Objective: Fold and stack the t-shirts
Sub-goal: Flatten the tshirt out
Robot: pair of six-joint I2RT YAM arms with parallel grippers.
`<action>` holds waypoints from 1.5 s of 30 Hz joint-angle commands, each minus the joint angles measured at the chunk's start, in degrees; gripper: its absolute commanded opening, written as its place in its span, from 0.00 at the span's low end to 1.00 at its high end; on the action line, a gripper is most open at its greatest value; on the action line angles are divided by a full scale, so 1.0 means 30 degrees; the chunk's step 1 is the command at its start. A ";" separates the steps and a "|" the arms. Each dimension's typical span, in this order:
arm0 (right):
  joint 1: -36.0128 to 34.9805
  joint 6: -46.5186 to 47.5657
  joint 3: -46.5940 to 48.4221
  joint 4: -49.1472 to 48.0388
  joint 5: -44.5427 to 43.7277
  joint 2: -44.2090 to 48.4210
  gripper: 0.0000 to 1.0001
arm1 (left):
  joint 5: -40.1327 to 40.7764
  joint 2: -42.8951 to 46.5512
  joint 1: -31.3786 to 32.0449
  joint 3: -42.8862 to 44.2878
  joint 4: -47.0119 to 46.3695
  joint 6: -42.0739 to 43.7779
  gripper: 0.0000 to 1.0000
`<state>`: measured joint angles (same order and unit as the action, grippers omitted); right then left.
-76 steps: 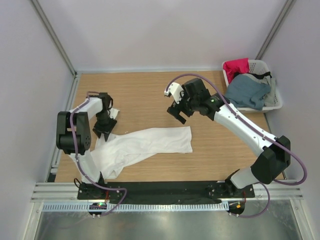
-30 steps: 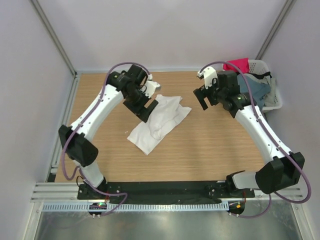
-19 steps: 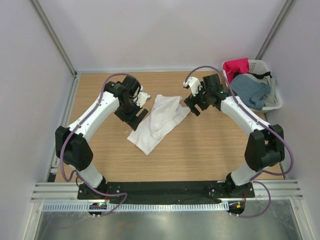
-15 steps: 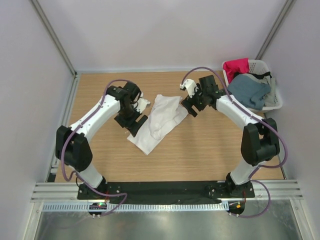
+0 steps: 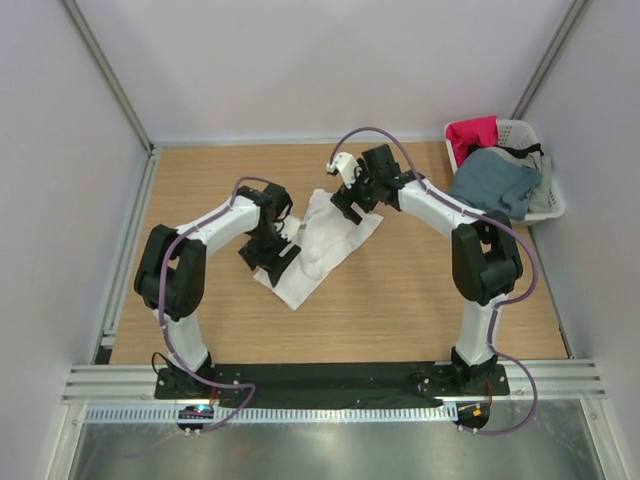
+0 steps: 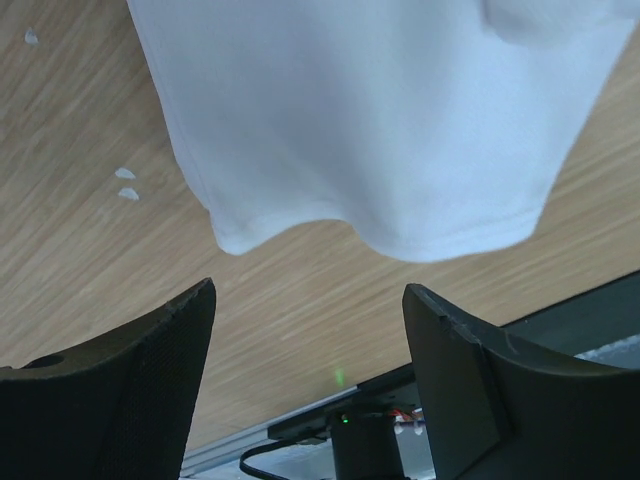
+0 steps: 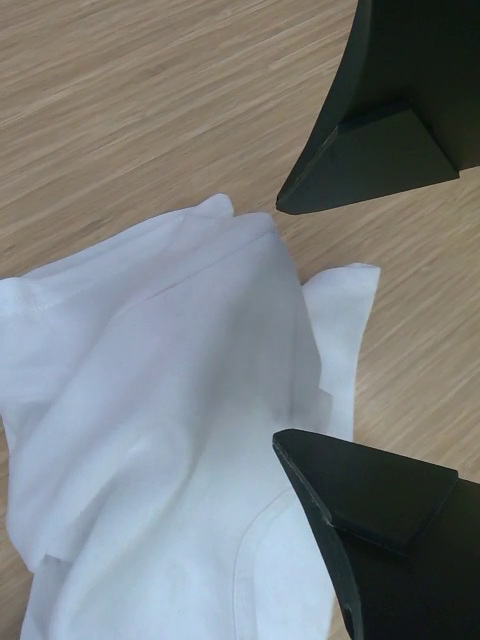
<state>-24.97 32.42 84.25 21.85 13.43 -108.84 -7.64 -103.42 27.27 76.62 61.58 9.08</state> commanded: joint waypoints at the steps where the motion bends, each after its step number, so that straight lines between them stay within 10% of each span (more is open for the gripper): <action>1: 0.0004 -0.0437 0.1038 -0.1100 -0.0197 -0.0692 0.96 | 0.1197 -0.0799 -0.0007 0.0095 -0.1979 -0.0361 0.77; 13: 0.0033 -0.1344 0.2501 -0.0487 0.1175 -0.2684 0.93 | 0.1581 -0.2295 -0.0885 0.0387 -0.2540 -0.0654 0.59; 23: -0.0143 -0.2195 0.2739 0.1330 0.4370 -0.3360 0.82 | 0.1023 -0.1652 -0.1296 -0.0109 -0.2275 -0.0537 0.00; 28: -0.0143 -0.1874 0.2620 0.2178 0.5160 -0.3360 0.56 | 0.1023 -0.1476 -0.1296 -0.0110 -0.2188 -0.0479 0.00; 33: -0.0114 -0.1960 0.2943 0.2504 0.5047 -0.2893 0.02 | 0.1812 -0.0920 -0.1500 0.0533 -0.1809 -0.0333 0.00; 45: 0.0736 -0.2693 0.4232 0.2530 0.2671 0.4511 0.01 | 0.6589 0.3415 -0.2116 0.5776 -0.1044 0.3062 0.00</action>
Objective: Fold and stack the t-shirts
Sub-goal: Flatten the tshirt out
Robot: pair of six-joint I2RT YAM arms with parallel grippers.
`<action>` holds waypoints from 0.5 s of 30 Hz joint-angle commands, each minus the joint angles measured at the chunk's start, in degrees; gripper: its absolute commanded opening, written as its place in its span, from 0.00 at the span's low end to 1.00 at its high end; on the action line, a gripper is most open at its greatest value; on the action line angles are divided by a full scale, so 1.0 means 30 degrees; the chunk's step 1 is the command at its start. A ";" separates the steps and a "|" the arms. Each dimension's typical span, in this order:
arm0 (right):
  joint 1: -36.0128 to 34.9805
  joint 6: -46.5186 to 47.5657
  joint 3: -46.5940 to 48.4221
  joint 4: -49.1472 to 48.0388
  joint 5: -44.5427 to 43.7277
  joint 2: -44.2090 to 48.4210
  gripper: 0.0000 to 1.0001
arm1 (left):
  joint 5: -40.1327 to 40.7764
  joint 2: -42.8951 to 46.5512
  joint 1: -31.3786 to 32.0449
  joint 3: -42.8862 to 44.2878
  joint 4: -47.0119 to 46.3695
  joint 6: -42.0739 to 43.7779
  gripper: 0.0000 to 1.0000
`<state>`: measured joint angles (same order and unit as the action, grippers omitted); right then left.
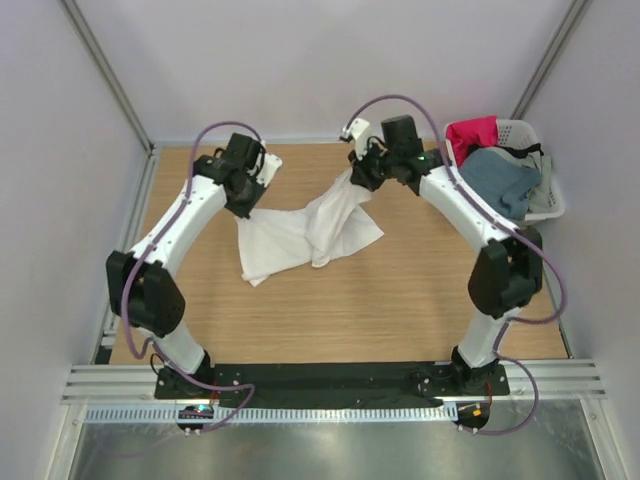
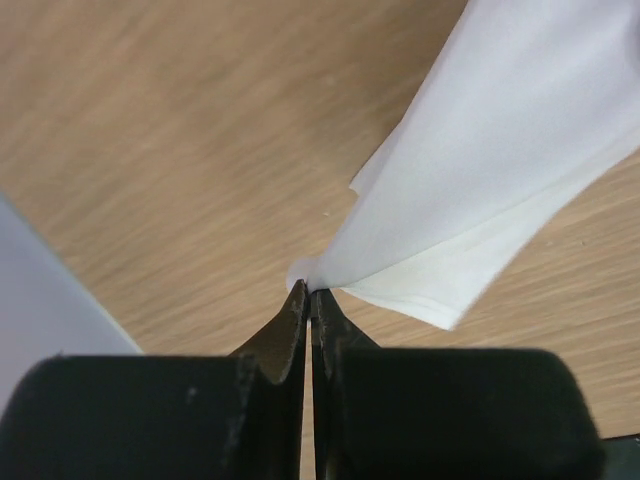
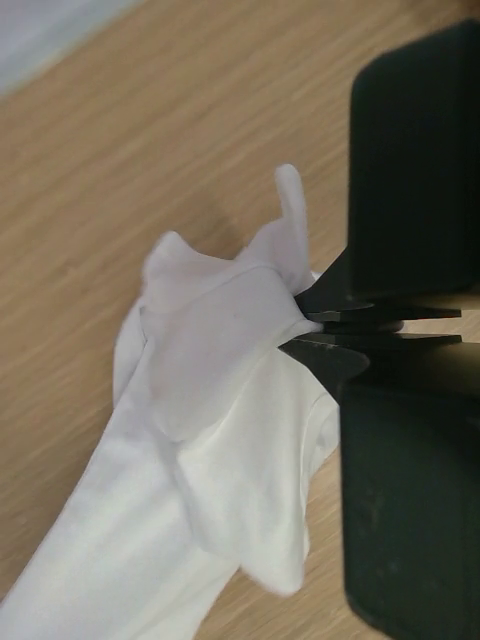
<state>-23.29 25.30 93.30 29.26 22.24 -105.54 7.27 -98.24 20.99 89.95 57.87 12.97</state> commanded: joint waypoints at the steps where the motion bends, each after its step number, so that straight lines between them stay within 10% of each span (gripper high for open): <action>1: 0.0175 -0.0405 0.1187 0.0614 -0.0178 0.3856 0.02 | 0.1620 0.1923 -0.0054 0.1566 0.0252 0.1944 0.00; 15: -0.0879 -0.2954 0.1361 0.4370 -0.1579 1.1154 0.01 | 0.1504 0.7577 0.0619 0.3150 -0.0036 0.3029 0.00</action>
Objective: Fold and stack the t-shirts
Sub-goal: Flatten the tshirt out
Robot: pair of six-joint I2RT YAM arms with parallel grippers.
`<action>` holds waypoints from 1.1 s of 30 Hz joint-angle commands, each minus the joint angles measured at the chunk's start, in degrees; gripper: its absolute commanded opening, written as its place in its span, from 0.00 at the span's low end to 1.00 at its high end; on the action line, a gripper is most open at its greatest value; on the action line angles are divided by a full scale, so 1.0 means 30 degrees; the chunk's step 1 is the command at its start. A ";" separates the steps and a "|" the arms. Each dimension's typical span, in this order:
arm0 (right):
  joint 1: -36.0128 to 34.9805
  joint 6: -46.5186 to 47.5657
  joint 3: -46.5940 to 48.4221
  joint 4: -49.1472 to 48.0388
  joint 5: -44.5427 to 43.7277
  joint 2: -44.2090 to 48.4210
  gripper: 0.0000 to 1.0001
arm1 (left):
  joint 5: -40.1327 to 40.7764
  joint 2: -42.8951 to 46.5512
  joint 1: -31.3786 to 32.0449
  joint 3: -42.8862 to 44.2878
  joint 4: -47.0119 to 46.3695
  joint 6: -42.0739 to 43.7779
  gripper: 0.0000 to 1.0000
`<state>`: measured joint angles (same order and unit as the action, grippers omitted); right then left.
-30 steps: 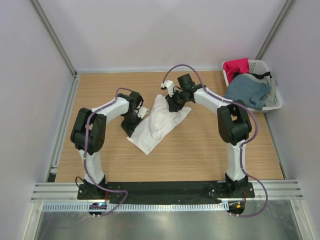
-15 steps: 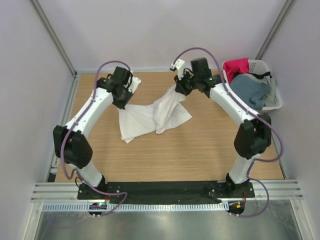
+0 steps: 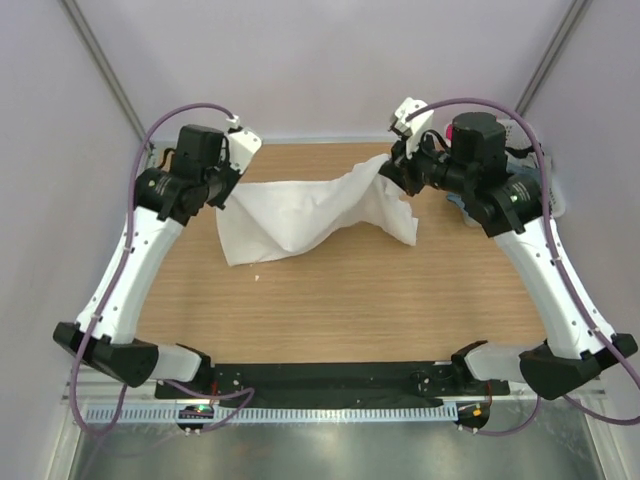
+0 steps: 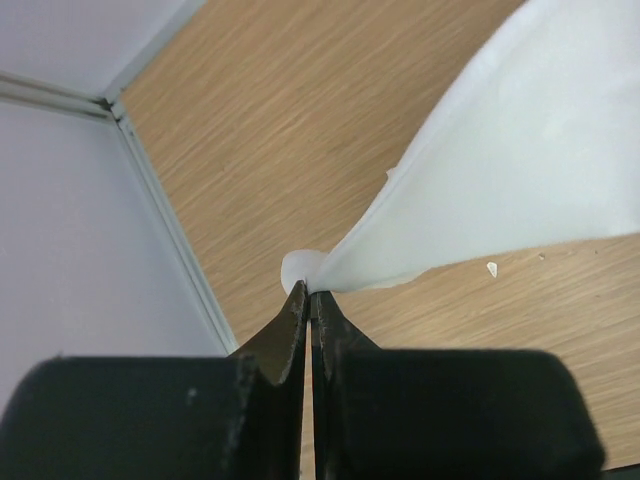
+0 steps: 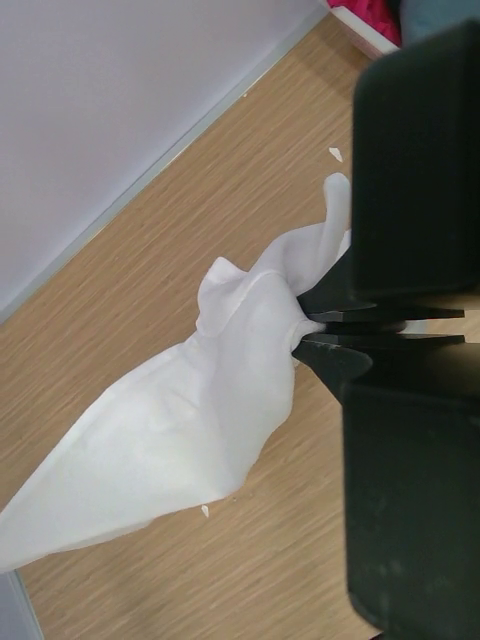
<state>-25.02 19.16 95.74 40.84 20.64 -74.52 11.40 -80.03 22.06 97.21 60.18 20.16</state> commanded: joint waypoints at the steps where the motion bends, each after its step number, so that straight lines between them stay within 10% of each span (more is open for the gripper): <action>1: -0.0362 -0.0994 0.1039 0.0508 -0.1225 0.0875 0.01 | 0.0097 0.1887 0.0262 0.0877 -0.0987 0.0633 0.00; 16: 0.3177 0.0274 -0.0366 -0.5496 -0.3951 -0.5942 0.01 | 0.0624 -0.3492 -0.1987 -0.1877 -0.9011 0.3768 0.00; 26: 0.5643 -0.0409 1.3312 -0.5207 -0.4655 -1.4706 0.01 | 0.1299 -1.0589 -0.3253 0.9459 -1.0247 0.3680 0.00; 33: 0.5497 -0.1054 0.7626 -0.5909 -0.2898 -0.9708 0.01 | 0.0012 -0.6348 -0.3166 0.5663 -1.0247 0.2423 0.00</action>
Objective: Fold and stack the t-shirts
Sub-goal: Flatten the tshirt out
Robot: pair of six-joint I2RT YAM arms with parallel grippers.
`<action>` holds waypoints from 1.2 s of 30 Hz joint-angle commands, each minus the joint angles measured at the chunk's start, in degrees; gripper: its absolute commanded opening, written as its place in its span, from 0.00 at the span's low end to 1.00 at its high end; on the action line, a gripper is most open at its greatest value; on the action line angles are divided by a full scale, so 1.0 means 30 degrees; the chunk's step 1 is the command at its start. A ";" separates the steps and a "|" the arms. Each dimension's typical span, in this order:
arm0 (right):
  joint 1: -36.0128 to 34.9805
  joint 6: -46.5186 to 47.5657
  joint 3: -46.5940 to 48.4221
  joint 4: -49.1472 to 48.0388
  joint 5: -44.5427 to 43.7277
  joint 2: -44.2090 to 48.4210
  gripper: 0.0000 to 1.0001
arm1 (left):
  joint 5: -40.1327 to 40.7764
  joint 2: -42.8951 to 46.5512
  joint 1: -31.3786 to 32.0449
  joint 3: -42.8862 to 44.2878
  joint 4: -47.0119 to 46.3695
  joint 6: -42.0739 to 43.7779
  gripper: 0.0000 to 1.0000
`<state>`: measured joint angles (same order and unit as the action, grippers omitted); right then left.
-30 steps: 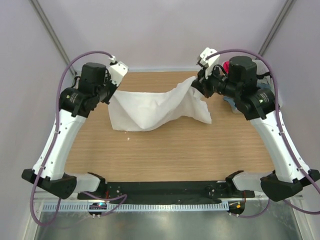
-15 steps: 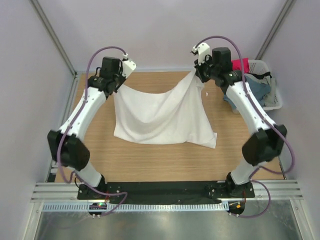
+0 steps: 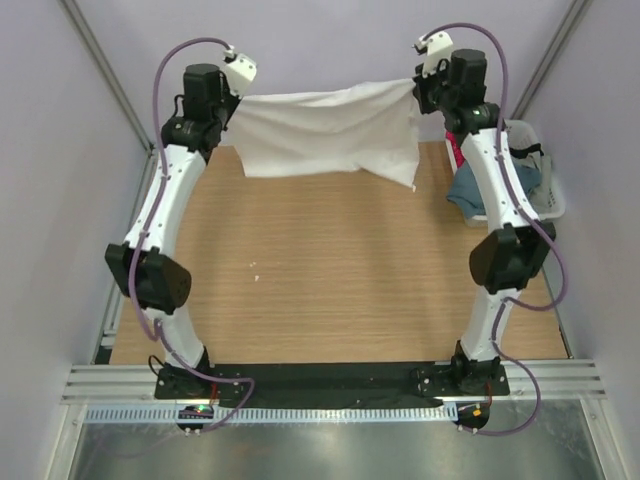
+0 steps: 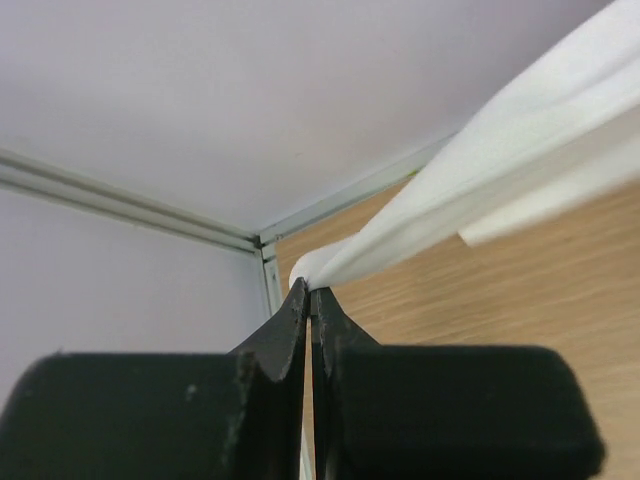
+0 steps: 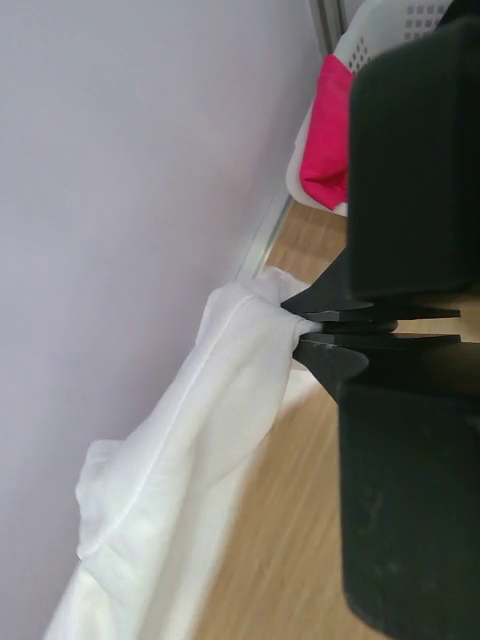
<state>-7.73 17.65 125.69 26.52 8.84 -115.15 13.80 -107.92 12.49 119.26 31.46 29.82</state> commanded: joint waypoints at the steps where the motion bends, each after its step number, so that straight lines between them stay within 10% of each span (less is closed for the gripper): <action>1: -0.0411 -0.0522 -0.3332 -0.1020 0.1385 0.4626 0.01 | -0.1024 0.3796 0.0055 -0.2800 -0.0586 -0.0859 0.00; 11: -0.1350 -0.0932 -1.3907 0.2784 0.3847 1.0813 0.02 | -0.2109 1.0423 0.0933 -1.2623 0.2076 -0.1796 0.00; 15: -0.1497 -0.1400 -1.5060 0.4747 0.5338 1.1489 0.22 | -0.2550 1.1330 0.0963 -1.3210 0.5093 -0.3112 0.08; 21: -0.1702 -0.0552 -1.4447 0.5810 0.5405 1.2076 0.54 | -0.1790 1.3324 0.0963 -1.4733 0.4693 -0.3263 0.87; 28: -0.1702 -0.1662 -1.2542 0.3027 0.4145 0.8625 0.56 | -0.1846 1.0842 0.0963 -1.4412 0.1881 -0.3320 0.92; 36: -0.1263 -0.4359 -0.9235 0.1411 0.4435 0.1009 0.54 | -0.2285 0.1263 0.0963 -0.9005 0.3188 -0.5018 0.81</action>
<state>-12.32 8.49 93.38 32.21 22.22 -107.07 7.86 -98.61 15.31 85.36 39.13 17.87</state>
